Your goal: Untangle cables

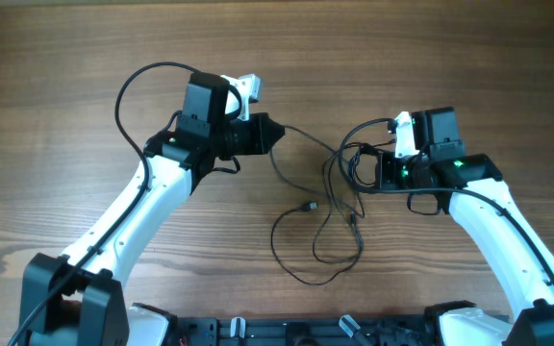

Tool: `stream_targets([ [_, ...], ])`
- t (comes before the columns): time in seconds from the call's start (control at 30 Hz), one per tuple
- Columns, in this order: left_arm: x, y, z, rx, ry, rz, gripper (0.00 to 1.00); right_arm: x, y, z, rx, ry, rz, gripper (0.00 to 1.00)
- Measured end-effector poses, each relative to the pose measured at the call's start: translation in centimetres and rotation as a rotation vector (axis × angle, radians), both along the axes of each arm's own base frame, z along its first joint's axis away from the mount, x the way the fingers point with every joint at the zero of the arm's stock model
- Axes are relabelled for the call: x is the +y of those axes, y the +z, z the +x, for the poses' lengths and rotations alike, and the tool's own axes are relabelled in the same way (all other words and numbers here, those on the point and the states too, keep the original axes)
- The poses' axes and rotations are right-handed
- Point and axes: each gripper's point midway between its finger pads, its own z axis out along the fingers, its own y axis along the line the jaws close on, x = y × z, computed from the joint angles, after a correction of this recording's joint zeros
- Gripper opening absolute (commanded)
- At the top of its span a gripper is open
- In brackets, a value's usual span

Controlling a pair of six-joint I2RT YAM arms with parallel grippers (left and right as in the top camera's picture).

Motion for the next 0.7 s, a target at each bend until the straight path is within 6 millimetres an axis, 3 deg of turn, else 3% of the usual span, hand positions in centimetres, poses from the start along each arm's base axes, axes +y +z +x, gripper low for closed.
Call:
stream_targets([
  [0.07,-0.1,0.1,-0.2,0.001,-0.010,-0.007,0.72,2.1,1.2,0.7,-0.043,0.052,0.121,0.04],
  [0.13,-0.8,0.7,-0.6,-0.001,-0.045,-0.042,0.62,4.8,3.0,1.0,-0.084,0.133,0.277,0.04],
  [0.2,-2.0,1.6,-1.1,-0.022,-0.098,-0.086,0.54,6.1,4.0,0.9,-0.091,0.168,0.364,0.04],
  [0.33,-4.5,2.5,-2.8,-0.035,-0.192,-0.131,0.44,7.6,5.2,0.0,-0.073,0.220,0.471,0.05],
  [0.7,-7.8,2.5,-5.6,-0.038,-0.291,-0.128,0.40,9.3,7.6,-0.2,-0.117,0.310,0.607,0.04],
])
